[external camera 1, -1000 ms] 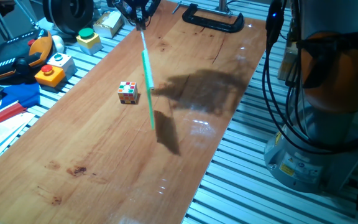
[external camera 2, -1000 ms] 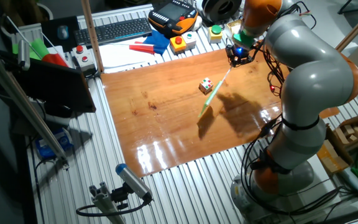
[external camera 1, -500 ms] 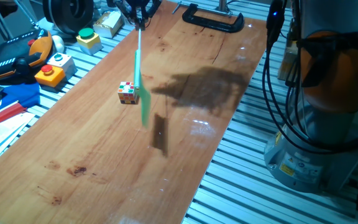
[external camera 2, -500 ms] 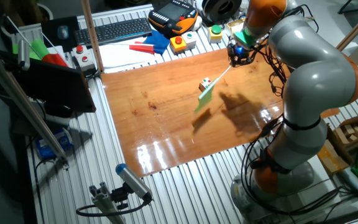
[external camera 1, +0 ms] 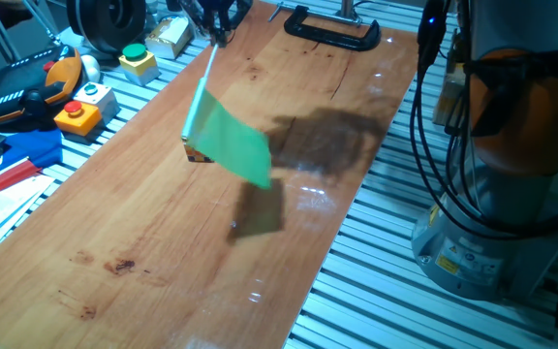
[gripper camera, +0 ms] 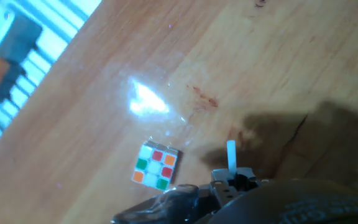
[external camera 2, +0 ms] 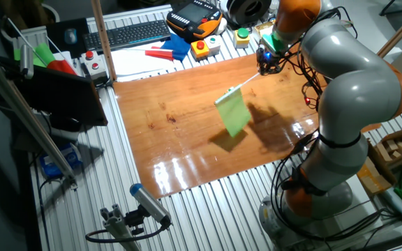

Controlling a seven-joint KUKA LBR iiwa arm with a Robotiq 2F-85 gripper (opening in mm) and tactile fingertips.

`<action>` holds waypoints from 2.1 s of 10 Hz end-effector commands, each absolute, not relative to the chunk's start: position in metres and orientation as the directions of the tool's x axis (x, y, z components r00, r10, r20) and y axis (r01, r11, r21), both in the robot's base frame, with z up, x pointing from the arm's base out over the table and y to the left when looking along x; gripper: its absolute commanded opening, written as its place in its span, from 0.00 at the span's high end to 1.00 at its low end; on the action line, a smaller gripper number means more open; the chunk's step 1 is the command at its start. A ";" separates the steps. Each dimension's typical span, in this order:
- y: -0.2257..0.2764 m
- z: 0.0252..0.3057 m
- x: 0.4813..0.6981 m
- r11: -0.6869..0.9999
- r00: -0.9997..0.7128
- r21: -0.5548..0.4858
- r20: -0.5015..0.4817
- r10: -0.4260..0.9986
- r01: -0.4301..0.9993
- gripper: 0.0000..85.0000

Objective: Wave the flag

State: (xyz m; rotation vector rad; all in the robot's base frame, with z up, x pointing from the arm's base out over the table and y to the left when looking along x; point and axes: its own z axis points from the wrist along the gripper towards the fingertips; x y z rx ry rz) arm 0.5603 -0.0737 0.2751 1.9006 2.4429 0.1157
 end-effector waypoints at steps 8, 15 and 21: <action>-0.075 0.279 0.558 -0.882 0.882 0.109 0.070 0.466 0.458 0.99; -0.073 0.277 0.557 -0.918 0.920 0.092 0.045 0.390 0.385 0.99; -0.073 0.278 0.556 -0.935 0.938 0.080 0.000 0.347 0.346 0.99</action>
